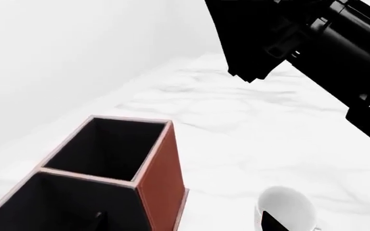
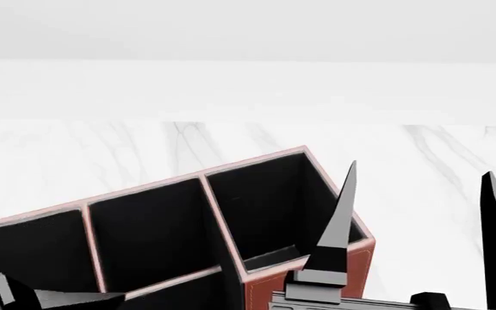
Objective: Pick up the book and place it in the front compartment of the caddy.
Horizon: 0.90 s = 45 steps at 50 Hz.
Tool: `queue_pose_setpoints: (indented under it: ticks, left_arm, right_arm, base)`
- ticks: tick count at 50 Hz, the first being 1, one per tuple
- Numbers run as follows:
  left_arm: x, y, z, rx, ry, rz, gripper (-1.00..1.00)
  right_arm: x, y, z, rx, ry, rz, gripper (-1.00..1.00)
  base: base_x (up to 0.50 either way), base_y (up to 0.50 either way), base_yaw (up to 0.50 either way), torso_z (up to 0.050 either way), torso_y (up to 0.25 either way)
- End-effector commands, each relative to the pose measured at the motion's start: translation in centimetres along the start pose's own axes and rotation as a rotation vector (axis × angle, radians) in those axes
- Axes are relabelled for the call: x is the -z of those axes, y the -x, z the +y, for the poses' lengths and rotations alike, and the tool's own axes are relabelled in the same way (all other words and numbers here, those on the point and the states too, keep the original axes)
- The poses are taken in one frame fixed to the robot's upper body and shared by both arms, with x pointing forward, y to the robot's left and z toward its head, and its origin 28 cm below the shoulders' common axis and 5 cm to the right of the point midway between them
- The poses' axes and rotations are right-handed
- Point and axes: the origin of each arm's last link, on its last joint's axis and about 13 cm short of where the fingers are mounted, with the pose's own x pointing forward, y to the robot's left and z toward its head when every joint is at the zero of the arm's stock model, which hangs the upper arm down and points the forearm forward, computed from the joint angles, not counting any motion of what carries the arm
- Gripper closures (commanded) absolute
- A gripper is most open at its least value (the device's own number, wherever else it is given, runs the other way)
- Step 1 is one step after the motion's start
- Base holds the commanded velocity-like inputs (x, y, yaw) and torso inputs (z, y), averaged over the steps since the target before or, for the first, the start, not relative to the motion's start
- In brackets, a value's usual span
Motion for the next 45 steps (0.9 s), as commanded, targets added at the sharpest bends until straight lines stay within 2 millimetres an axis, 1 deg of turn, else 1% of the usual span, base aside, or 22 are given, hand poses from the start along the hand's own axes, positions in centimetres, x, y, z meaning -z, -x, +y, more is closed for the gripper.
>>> queue_pose_setpoints:
  ticks: [1,5,12,15,19,24,29,37,45]
  left_arm:
    - [-0.9,-0.7,0.5,0.138,0.025,0.05,-1.0]
    - [-0.6,-0.7,0.4,0.173,-0.008,0.106,-1.0]
    - [-0.2,-1.3,1.2,0.138,-0.011,0.226,-1.0]
    - [-0.2,-1.4,1.4,0.146,-0.008,0.248,-1.0]
    - [0.1,-1.7,1.8,0.108,-0.035,0.339,-1.0]
    - [0.4,-2.0,1.9,0.126,-0.047,0.405,-1.0]
    - [0.3,-2.1,1.9,0.14,-0.056,0.431,-1.0]
    - [0.7,-2.4,1.5,0.188,-0.056,0.466,-1.0]
    - [0.3,-2.5,1.4,0.201,-0.061,0.471,-1.0]
  right_arm:
    - [-0.3,-0.1,-0.2,0.008,-0.005,-0.026,-1.0]
    - [-0.4,0.0,-0.2,0.009,-0.005,-0.027,-1.0]
    - [-0.3,-0.1,-0.2,0.007,-0.006,-0.025,-1.0]
    - [-0.3,-0.1,-0.2,0.006,-0.006,-0.026,-1.0]
    - [-0.4,-0.1,-0.2,0.007,-0.007,-0.026,-1.0]
    - [-0.5,-0.1,-0.2,0.007,-0.008,-0.028,-1.0]
    - [-0.5,0.0,-0.2,0.007,-0.009,-0.029,-1.0]
    - [-0.5,0.0,-0.2,0.009,-0.009,-0.03,-1.0]
    - [-0.6,0.0,-0.2,0.008,-0.009,-0.03,-1.0]
  base:
    - [0.0,0.0,0.0,0.0,0.0]
    - [0.0,0.0,0.0,0.0,0.0]
    - [0.0,0.0,0.0,0.0,0.0]
    - [0.0,0.0,0.0,0.0,0.0]
    - [0.0,0.0,0.0,0.0,0.0]
    - [0.0,0.0,0.0,0.0,0.0]
    - [0.0,0.0,0.0,0.0,0.0]
    - [0.0,0.0,0.0,0.0,0.0]
    - [0.0,0.0,0.0,0.0,0.0]
